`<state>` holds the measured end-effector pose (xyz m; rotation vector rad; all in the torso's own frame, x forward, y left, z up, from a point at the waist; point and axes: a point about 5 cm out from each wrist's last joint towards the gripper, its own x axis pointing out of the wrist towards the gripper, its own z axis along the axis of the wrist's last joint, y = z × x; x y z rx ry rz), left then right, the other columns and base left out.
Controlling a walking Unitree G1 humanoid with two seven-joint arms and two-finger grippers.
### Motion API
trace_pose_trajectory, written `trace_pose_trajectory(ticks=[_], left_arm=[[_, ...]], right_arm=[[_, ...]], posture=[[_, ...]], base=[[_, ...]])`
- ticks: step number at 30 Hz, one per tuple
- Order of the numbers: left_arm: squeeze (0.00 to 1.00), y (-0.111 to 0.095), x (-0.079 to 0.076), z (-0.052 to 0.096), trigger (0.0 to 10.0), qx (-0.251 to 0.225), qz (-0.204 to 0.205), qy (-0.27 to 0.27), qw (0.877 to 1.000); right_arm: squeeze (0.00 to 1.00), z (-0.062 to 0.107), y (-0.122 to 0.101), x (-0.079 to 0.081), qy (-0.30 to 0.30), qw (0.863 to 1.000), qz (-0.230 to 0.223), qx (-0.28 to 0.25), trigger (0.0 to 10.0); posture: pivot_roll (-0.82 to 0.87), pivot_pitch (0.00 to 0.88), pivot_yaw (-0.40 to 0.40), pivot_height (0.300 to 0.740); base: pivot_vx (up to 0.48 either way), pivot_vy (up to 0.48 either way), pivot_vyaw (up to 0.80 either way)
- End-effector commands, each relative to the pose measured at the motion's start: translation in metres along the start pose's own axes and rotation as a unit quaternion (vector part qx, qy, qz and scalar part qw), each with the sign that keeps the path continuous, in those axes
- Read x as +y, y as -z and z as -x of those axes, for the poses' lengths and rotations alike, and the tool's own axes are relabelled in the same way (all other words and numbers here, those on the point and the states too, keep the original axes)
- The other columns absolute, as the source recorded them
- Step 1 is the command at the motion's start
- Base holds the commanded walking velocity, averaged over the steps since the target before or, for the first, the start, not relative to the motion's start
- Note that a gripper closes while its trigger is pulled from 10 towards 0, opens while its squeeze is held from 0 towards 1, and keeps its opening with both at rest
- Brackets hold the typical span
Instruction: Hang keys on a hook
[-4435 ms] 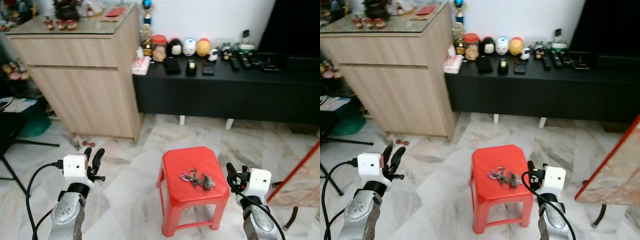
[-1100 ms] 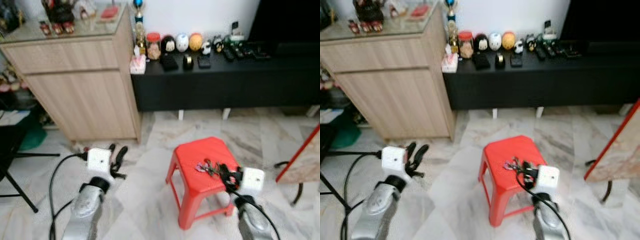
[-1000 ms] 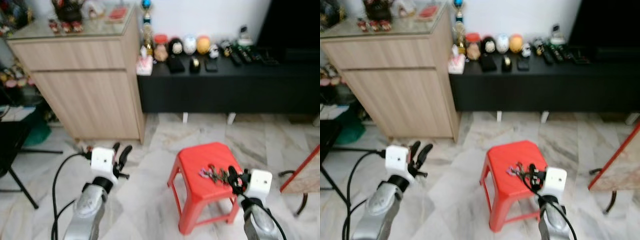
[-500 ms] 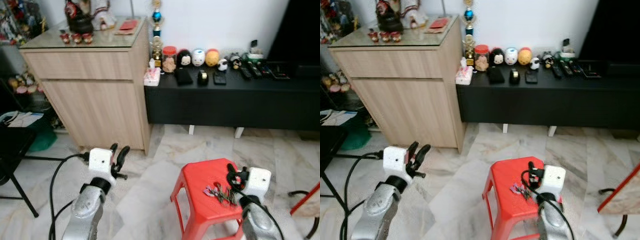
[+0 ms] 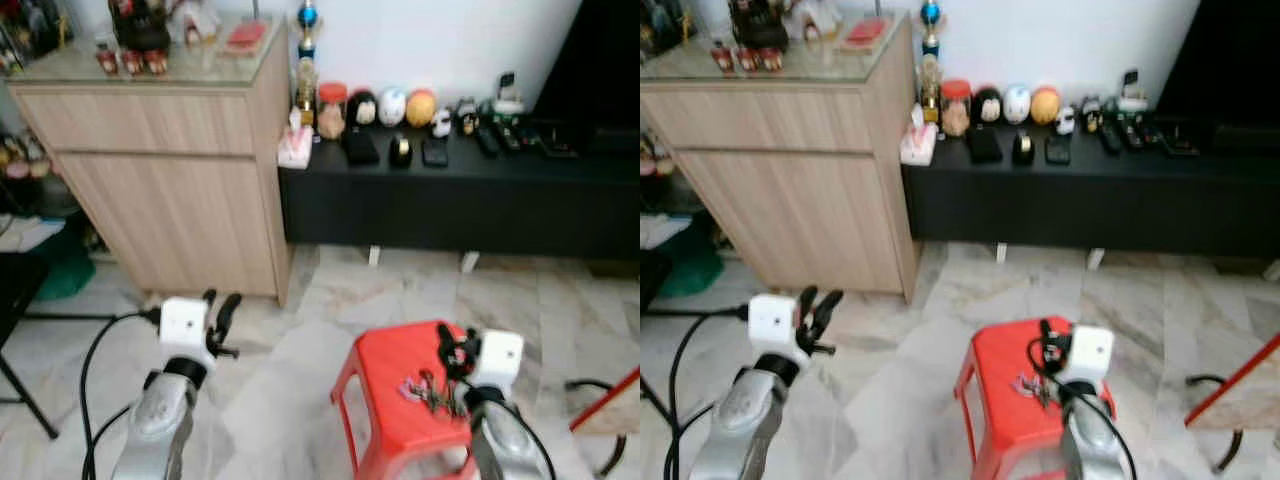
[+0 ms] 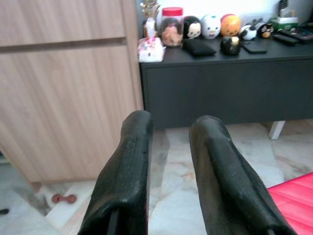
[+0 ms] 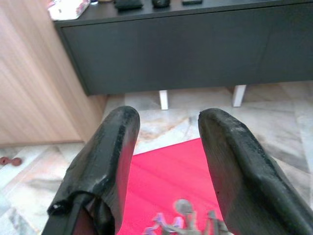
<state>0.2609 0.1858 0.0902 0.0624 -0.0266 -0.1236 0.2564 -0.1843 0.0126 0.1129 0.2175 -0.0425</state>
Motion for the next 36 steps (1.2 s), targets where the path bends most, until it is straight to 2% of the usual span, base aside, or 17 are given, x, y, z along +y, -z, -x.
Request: trace_pose_trajectory(ticks=[1, 14, 25, 36], left_arm=[[0.00, 0.003, -0.003, 0.000, 10.0, 0.004, -0.006, 0.006, 1.000], [0.00, 0.006, -0.002, 0.006, 10.0, 0.008, -0.005, 0.003, 1.000], [0.00, 0.006, -0.004, 0.004, 10.0, 0.006, -0.012, 0.005, 1.000], [0.00, 0.004, -0.003, 0.003, 10.0, 0.001, -0.008, 0.001, 1.000]], right_arm=[[0.00, 0.000, -0.003, -0.008, 0.010, 1.000, 0.002, -0.002, 10.0], [0.00, 0.004, -0.006, -0.011, -0.008, 1.000, 0.016, -0.006, 10.0], [0.00, 0.001, -0.012, -0.007, -0.023, 0.999, 0.021, -0.009, 10.0], [0.00, 0.002, -0.015, -0.013, -0.018, 1.000, 0.023, -0.009, 10.0]], posture=[[-0.03, 0.000, 0.006, 0.740], [-0.05, 0.000, -0.004, 0.740], [-0.05, 0.000, -0.011, 0.740], [-0.05, 0.000, -0.012, 0.740]], base=[[0.000, -0.458, 0.00], [0.000, 0.000, 0.00], [0.000, -0.078, 0.00], [0.000, 0.000, 0.00]])
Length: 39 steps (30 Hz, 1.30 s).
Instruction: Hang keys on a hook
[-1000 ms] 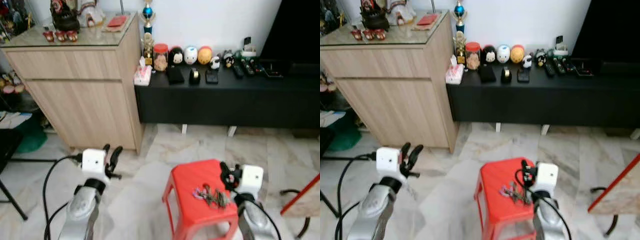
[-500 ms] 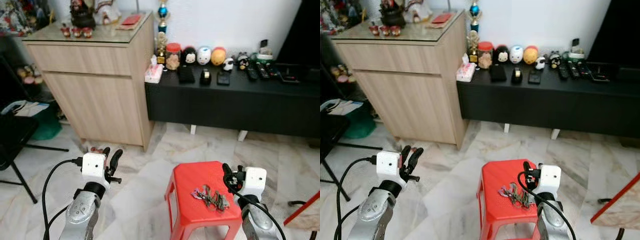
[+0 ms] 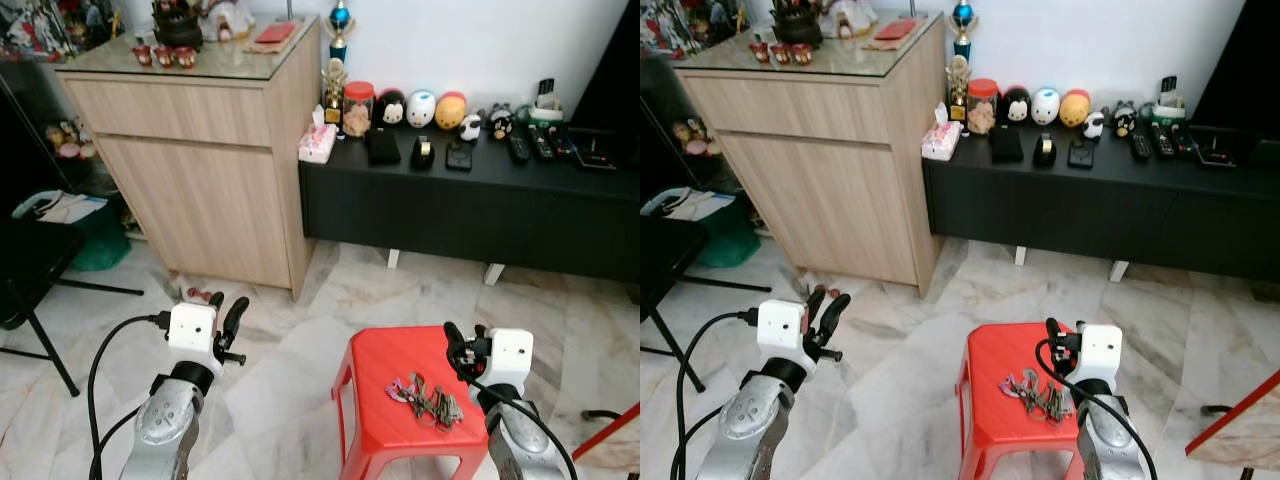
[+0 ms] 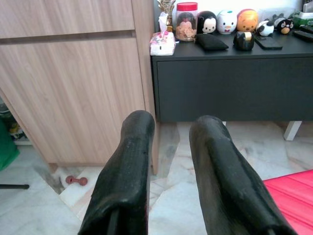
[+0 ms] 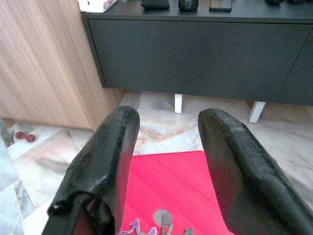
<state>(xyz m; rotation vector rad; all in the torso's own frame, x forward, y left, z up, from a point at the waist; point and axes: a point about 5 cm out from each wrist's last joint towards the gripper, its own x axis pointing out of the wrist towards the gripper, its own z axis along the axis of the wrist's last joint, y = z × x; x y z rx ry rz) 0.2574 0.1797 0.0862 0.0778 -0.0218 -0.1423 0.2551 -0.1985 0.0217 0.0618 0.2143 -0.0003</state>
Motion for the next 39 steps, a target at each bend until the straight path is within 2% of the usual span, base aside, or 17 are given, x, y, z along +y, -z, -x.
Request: trace_pose_trajectory(ticks=[1, 9, 18, 32, 39], left_arm=[[0.00, 0.000, 0.003, 0.001, 10.0, -0.002, 0.000, -0.009, 1.000], [0.00, 0.002, 0.012, 0.016, 10.0, 0.002, -0.004, -0.026, 1.000], [0.00, 0.001, 0.013, 0.015, 10.0, 0.001, -0.005, -0.027, 1.000], [0.00, 0.002, 0.012, 0.015, 10.0, 0.002, -0.005, -0.028, 1.000], [0.00, 0.003, 0.012, 0.016, 10.0, 0.008, -0.006, -0.029, 1.000]], right_arm=[[0.00, 0.000, -0.005, 0.000, 0.001, 1.000, -0.004, -0.009, 10.0], [0.00, 0.005, -0.012, 0.006, -0.001, 0.999, 0.014, -0.032, 10.0], [0.00, 0.004, -0.013, 0.007, 0.013, 0.999, 0.016, -0.024, 10.0], [0.00, 0.005, -0.011, 0.004, 0.017, 1.000, 0.021, -0.016, 10.0], [0.00, 0.004, -0.011, 0.005, 0.014, 0.999, 0.027, -0.020, 10.0]], posture=[[-0.05, 0.000, -0.013, 0.740], [-0.04, 0.000, -0.016, 0.740], [-0.04, 0.000, -0.017, 0.740], [-0.04, 0.000, -0.021, 0.655], [-0.03, 0.000, -0.025, 0.655]], base=[[0.000, 0.000, 0.00], [0.000, 0.000, 0.00], [0.000, 0.000, 0.00], [0.000, 0.000, 0.00], [0.000, 0.000, 0.00]])
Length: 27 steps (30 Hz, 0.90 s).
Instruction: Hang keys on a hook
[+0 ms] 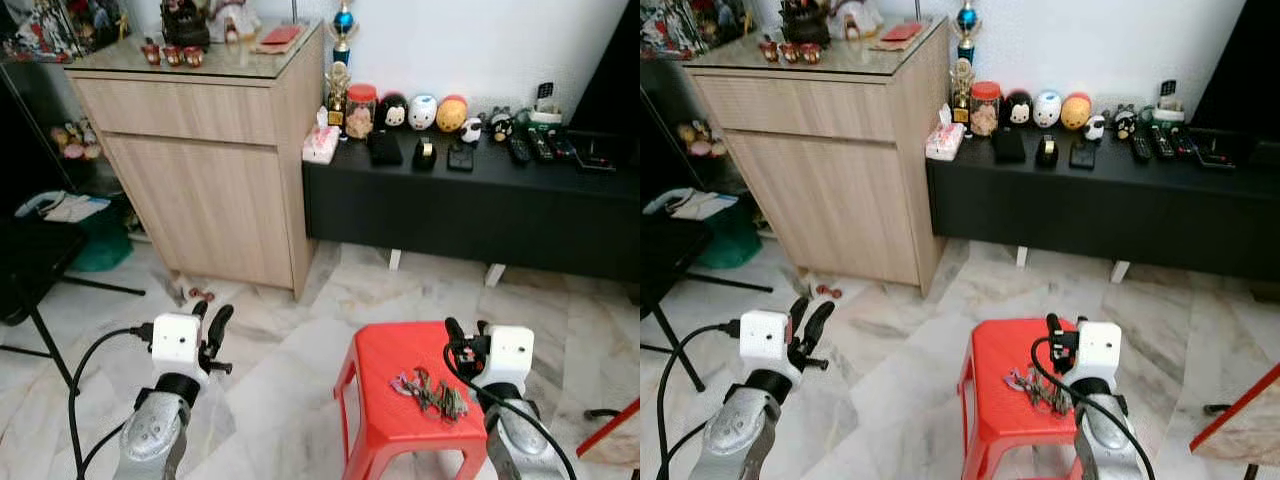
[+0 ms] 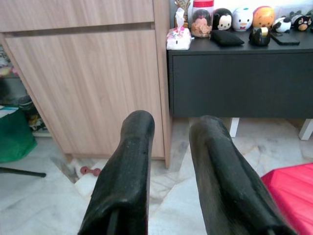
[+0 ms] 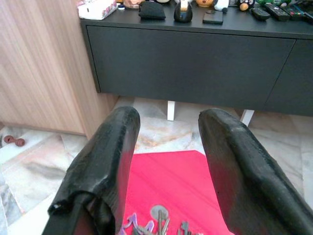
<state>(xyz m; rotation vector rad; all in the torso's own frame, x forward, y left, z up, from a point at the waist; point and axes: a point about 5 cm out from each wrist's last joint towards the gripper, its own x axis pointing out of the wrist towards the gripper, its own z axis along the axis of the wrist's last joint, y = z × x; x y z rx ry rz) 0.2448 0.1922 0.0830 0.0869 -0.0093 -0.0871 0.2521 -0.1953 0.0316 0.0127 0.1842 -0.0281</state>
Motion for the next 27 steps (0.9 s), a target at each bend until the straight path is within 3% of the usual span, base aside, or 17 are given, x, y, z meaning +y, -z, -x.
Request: trace_pose_trajectory(ticks=[1, 27], left_arm=[[0.00, 0.0000, 0.0015, 0.0017, 10.0, 0.001, -0.002, -0.002, 1.000], [0.00, 0.0054, -0.0022, 0.0083, 10.0, 0.011, 0.000, -0.005, 1.000]], right_arm=[[0.00, -0.0008, -0.0025, 0.0013, -0.002, 1.000, 0.004, -0.005, 10.0], [0.00, -0.0032, -0.0004, -0.0023, 0.007, 1.000, 0.002, 0.006, 10.0]], posture=[[-0.03, 0.000, -0.026, 0.655], [-0.03, 0.000, -0.041, 0.655]], base=[[0.000, 0.000, 0.00], [0.000, 0.000, 0.00]])
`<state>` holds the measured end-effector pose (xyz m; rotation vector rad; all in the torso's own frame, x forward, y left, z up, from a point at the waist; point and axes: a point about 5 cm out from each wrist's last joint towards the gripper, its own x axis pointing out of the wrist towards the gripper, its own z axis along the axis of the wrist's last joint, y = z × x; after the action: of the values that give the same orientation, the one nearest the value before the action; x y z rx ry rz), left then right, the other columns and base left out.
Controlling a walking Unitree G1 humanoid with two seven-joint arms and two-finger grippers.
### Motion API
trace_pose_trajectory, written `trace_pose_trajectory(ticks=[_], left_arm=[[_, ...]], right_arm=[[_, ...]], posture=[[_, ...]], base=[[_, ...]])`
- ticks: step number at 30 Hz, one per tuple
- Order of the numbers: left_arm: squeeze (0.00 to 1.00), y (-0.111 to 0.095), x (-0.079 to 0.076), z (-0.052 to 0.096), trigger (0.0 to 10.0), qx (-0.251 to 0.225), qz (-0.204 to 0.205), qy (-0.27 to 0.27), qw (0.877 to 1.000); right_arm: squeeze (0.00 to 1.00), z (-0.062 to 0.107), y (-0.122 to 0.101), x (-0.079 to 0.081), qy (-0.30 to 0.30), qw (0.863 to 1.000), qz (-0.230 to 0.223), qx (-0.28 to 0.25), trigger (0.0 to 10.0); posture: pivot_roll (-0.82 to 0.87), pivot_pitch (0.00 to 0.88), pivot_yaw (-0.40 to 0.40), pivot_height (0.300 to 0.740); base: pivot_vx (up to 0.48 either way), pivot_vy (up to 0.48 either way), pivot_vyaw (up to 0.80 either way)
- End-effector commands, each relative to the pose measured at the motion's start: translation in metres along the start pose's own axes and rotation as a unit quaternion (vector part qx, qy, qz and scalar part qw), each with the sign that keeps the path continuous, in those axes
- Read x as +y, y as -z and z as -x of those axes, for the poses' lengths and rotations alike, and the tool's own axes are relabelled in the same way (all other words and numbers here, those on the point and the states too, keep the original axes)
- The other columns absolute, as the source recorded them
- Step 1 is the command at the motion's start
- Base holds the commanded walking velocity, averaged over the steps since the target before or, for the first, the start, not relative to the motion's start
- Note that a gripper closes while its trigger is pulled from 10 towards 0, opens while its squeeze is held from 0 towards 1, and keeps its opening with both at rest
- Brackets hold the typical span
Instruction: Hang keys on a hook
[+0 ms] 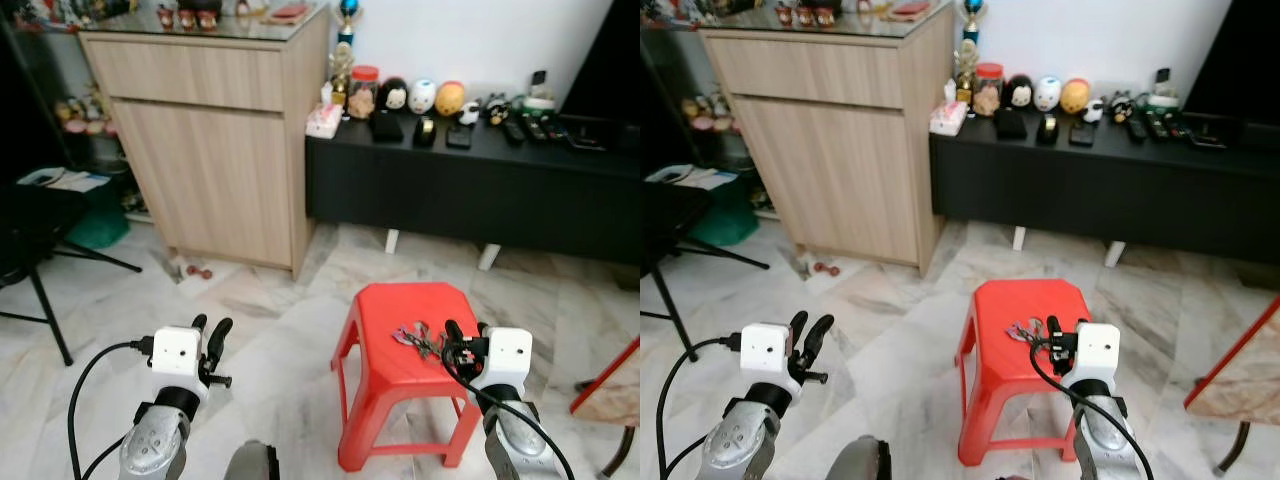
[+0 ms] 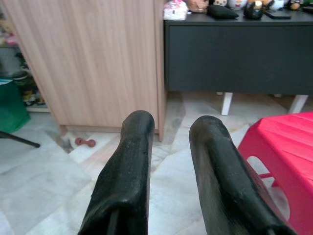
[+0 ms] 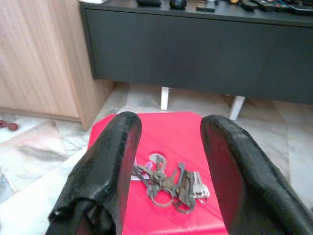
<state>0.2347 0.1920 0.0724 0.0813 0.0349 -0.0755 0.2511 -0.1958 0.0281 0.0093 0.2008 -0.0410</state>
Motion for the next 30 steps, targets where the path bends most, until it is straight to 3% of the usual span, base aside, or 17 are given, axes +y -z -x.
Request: trace_pose_trajectory(ticks=[1, 24, 30], left_arm=[[0.00, -0.0031, 0.0013, -0.0005, 10.0, -0.006, -0.003, -0.007, 1.000], [0.00, 0.0022, -0.0020, 0.0015, 10.0, 0.013, 0.022, -0.008, 1.000], [0.00, 0.0016, -0.0019, 0.0005, 10.0, 0.014, 0.023, -0.008, 1.000]], right_arm=[[0.00, -0.0042, -0.0023, -0.0007, -0.004, 1.000, 0.002, 0.003, 10.0], [0.00, -0.0046, -0.0022, -0.0053, 0.008, 1.000, -0.005, 0.001, 10.0], [0.00, -0.0041, 0.0007, -0.0083, 0.021, 0.999, -0.022, 0.011, 10.0]], posture=[[-0.03, 0.000, -0.042, 0.650], [-0.03, 0.000, -0.059, 0.635], [-0.03, 0.000, -0.058, 0.635]], base=[[0.000, 0.000, 0.00], [0.000, 0.000, 0.00], [0.377, 0.000, -0.22]])
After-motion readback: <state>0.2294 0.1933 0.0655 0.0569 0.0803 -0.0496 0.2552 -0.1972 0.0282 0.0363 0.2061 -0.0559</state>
